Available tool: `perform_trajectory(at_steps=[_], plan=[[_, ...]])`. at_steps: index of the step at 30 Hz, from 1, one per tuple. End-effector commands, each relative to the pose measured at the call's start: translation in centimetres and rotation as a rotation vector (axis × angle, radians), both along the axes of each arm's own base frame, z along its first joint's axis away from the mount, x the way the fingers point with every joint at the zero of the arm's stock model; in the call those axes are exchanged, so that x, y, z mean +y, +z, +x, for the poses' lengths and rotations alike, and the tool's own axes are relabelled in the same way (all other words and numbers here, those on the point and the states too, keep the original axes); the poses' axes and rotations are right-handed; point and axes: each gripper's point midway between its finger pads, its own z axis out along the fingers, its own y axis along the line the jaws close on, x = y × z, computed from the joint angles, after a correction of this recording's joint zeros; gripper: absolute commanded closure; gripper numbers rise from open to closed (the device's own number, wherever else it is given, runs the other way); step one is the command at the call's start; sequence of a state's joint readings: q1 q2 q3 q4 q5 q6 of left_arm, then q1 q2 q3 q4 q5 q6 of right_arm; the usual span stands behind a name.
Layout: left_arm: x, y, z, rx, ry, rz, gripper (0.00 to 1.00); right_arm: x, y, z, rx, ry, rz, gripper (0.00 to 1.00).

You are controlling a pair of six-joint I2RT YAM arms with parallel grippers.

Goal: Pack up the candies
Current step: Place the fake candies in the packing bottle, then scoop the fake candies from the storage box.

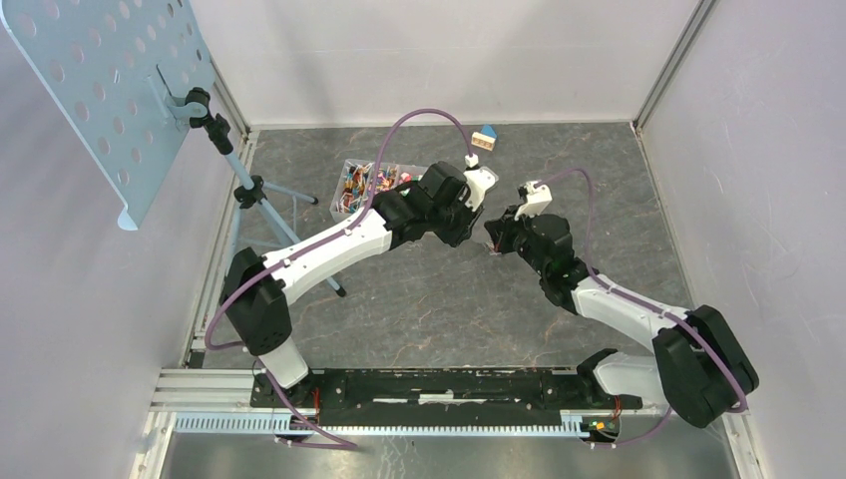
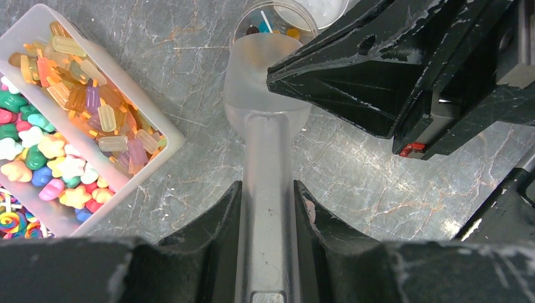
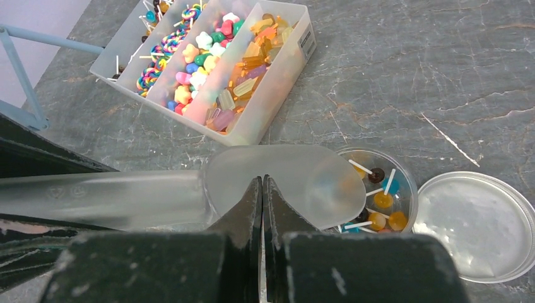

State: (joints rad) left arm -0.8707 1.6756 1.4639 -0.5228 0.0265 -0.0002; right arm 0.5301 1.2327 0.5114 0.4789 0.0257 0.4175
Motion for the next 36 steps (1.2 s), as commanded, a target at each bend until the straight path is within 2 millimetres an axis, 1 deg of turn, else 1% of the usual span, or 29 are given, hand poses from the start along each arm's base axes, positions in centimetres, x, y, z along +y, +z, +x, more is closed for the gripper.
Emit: perform_trajectory(at_steps=[1, 6, 8, 11, 12, 13, 17, 18, 19, 20, 23, 26, 29, 33, 36], plan=[[-0.4, 3.6, 0.8, -0.089, -0.01, -0.053, 0.98, 0.5, 3.0, 0.7, -0.047, 0.013, 0.012, 0.99], [0.8, 4.8, 0.1, -0.106, 0.004, -0.073, 0.98, -0.9, 5.8, 0.3, -0.087, -0.03, 0.013, 0.87], [1.5, 5.4, -0.1, -0.122, 0.026, -0.076, 0.98, -1.7, 7.5, -0.2, -0.121, -0.052, 0.027, 0.79], [2.9, 6.2, -0.3, -0.144, 0.059, -0.081, 0.98, -2.9, 9.3, -1.2, -0.153, -0.079, 0.037, 0.67], [3.4, 6.5, -0.4, -0.154, 0.072, -0.081, 0.98, -3.2, 10.0, -1.6, -0.167, -0.081, 0.037, 0.61], [3.9, 6.8, -0.5, -0.163, 0.084, -0.082, 0.98, -3.6, 10.7, -2.1, -0.185, -0.085, 0.042, 0.53], [6.3, 8.1, -0.1, -0.199, 0.143, -0.092, 0.98, -5.0, 12.4, -4.1, -0.224, -0.1, 0.063, 0.31], [7.0, 8.3, 0.2, -0.203, 0.161, -0.095, 0.98, -5.3, 12.5, -4.6, -0.23, -0.101, 0.069, 0.2], [7.6, 8.5, 0.5, -0.198, 0.186, -0.102, 0.98, -5.6, 12.7, -5.2, -0.235, -0.101, 0.077, 0.08], [8.4, 8.6, 0.9, -0.189, 0.218, -0.11, 0.98, -5.9, 12.9, -5.8, -0.241, -0.1, 0.086, 0.02], [11.0, 8.5, 2.0, -0.184, 0.29, -0.091, 0.98, -6.9, 13.0, -7.5, -0.25, -0.107, 0.106, 0.02], [14.5, 8.6, 3.3, -0.182, 0.376, -0.06, 0.98, -8.0, 12.8, -8.9, -0.256, -0.123, 0.115, 0.02], [17.6, 9.0, 4.2, -0.184, 0.445, -0.036, 0.98, -8.7, 12.6, -9.9, -0.267, -0.133, 0.126, 0.02], [21.6, 9.0, 5.1, -0.166, 0.516, 0.039, 0.98, -8.8, 12.5, -10.7, -0.274, -0.117, 0.151, 0.02], [23.8, 8.6, 5.4, -0.124, 0.546, 0.08, 0.98, -8.5, 12.5, -11.0, -0.268, -0.097, 0.161, 0.02]])
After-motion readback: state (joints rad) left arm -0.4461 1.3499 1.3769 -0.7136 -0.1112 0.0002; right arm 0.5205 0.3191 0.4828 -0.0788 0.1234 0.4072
